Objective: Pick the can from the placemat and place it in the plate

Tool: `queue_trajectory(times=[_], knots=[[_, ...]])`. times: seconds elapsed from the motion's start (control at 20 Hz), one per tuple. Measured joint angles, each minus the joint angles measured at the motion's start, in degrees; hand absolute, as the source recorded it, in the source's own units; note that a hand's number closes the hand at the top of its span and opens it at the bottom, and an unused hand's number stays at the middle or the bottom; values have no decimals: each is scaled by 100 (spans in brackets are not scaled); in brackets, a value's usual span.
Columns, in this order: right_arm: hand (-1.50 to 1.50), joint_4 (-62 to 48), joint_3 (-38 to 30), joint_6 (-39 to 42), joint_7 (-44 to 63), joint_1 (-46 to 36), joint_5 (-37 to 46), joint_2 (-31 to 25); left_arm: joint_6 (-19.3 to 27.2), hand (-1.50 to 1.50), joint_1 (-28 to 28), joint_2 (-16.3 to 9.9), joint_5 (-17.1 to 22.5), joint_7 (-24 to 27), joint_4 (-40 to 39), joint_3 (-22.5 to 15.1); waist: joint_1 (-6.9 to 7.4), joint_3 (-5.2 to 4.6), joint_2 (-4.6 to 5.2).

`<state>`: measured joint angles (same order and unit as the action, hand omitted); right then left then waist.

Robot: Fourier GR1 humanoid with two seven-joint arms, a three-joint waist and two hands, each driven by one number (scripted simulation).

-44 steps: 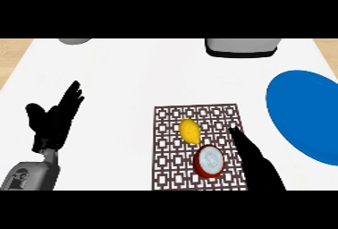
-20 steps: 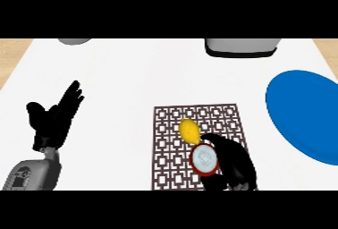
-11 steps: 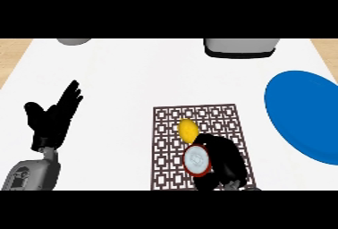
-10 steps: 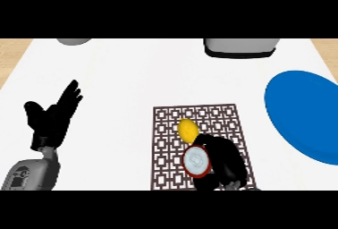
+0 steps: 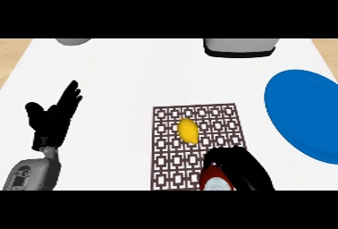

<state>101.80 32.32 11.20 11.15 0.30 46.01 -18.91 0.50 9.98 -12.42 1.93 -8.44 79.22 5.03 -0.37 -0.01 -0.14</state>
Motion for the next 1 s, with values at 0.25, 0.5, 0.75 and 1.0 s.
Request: queue_trajectory(times=[0.25, 0.5, 0.75, 1.0], knots=[[150, 867, -430, -883, -380, 290, 304, -313, -18, 0, 18, -34, 42, -99, 28, 56, -74, 4, -14], [150, 1719, -1264, -1601, -287, 520, 417, -409, 30, 0, -70, 15, 0, -117, 102, 23, -98, 3, -22], [150, 2058, -2188, -1700, -39, 593, -74, -339, 102, 0, -72, 148, -95, -75, 107, -76, -38, 2, -2], [150, 1305, -3287, -1693, -374, 321, -1039, -413, -30, 0, -152, 75, -52, -87, 230, -47, 24, 3, 12]])
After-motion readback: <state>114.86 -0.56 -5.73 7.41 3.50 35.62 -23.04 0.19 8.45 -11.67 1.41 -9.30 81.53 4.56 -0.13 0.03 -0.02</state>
